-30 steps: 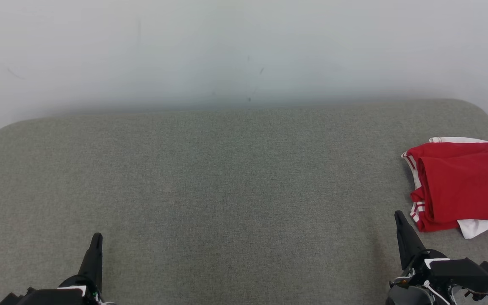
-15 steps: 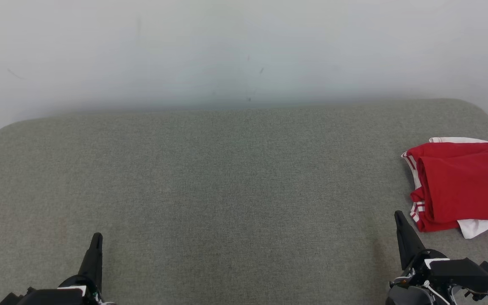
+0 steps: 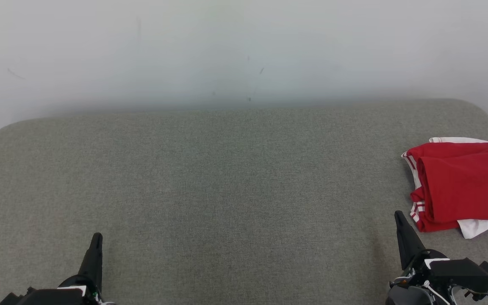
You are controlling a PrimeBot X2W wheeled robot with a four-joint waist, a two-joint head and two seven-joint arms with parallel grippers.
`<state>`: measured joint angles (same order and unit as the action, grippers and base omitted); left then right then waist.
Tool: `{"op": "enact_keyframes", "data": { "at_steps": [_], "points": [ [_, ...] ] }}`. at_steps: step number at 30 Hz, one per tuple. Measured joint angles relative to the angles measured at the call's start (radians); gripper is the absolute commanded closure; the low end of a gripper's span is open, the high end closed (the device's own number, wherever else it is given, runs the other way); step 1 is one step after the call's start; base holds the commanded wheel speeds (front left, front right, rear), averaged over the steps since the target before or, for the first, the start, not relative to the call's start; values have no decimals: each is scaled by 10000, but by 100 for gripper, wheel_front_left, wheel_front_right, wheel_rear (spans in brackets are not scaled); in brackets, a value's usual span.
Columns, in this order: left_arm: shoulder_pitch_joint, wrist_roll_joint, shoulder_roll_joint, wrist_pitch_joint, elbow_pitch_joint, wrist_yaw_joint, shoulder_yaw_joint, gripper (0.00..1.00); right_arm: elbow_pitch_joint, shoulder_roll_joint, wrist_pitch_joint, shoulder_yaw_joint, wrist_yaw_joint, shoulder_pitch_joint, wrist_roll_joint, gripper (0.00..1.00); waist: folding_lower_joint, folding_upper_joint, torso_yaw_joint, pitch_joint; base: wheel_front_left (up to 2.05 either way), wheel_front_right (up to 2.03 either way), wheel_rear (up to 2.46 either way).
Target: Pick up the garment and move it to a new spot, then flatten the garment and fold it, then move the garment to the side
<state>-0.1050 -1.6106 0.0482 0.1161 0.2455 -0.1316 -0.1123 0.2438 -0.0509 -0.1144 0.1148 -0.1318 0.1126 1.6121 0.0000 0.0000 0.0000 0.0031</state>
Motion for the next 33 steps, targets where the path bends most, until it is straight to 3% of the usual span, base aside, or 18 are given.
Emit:
{"op": "enact_keyframes", "data": {
  "at_steps": [33],
  "points": [
    [-1,0,0,0,0,0,-2,100,0,0,0,0,0,-3,0,100,0,0,0,0,0,0,0]
  ]
}}
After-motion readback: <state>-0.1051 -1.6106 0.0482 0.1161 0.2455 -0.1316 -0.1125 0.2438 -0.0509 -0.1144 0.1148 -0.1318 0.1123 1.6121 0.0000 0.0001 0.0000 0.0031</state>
